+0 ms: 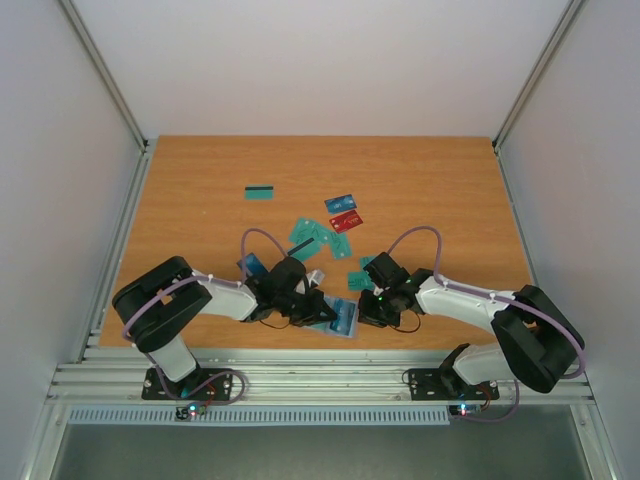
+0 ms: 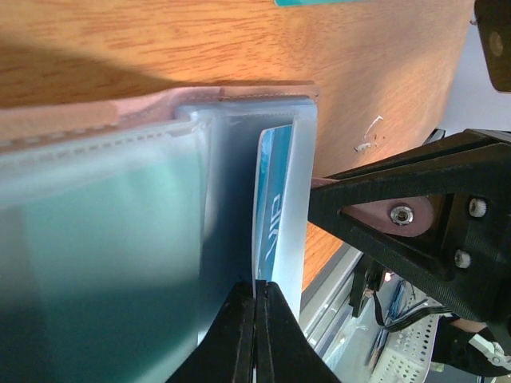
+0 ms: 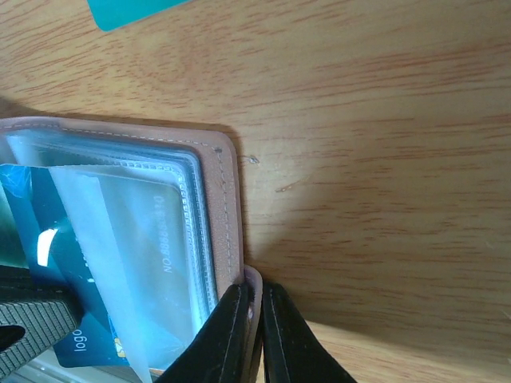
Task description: Put the credit cards into the card holder
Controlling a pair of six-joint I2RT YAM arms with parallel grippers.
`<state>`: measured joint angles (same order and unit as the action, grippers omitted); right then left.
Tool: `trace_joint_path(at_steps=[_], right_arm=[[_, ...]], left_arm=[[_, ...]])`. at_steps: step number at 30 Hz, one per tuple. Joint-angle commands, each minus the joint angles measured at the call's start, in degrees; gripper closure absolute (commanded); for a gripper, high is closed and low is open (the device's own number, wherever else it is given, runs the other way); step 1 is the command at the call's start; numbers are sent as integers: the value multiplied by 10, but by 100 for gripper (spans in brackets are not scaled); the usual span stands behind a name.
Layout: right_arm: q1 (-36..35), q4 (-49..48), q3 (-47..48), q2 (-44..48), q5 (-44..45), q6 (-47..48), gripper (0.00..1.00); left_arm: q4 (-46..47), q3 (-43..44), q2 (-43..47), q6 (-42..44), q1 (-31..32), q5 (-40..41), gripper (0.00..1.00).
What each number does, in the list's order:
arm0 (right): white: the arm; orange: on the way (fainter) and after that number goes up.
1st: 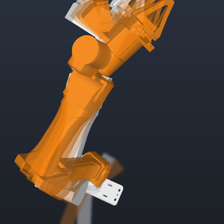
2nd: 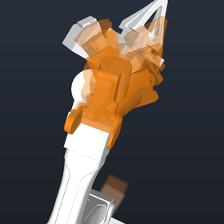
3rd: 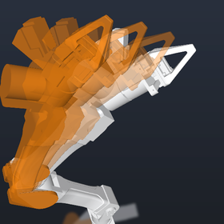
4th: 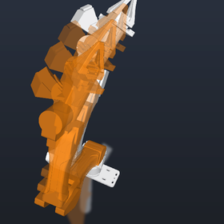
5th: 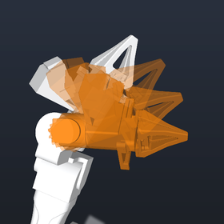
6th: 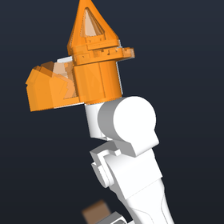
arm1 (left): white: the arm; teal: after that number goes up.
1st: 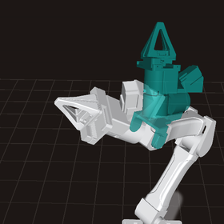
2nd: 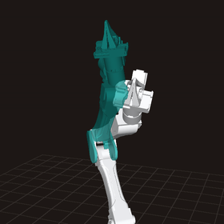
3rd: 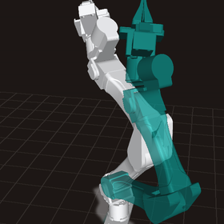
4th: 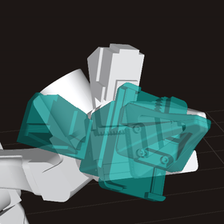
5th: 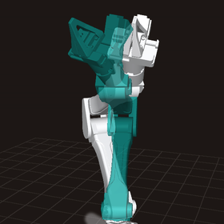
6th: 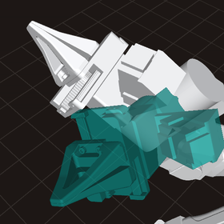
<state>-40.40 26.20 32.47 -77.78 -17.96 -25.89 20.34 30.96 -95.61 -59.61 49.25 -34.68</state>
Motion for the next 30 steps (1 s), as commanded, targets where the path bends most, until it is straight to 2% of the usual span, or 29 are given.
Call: trace_joint_path(at_steps=[1, 10, 17, 30], right_arm=[[-3, -15, -20, -29, -6, -13, 91], [-3, -29, -24, -43, -14, -20, 91], [-3, -30, -26, -42, -14, -19, 91], [-3, -15, -18, -40, -5, -4, 91]], left_arm=[[-25, -7, 1, -11, 13, 28, 100], [-40, -1, -2, -12, 17, 29, 96], [-63, 1, 12, -8, 17, 29, 87], [-234, 47, 67, 66, 27, 54, 65]])
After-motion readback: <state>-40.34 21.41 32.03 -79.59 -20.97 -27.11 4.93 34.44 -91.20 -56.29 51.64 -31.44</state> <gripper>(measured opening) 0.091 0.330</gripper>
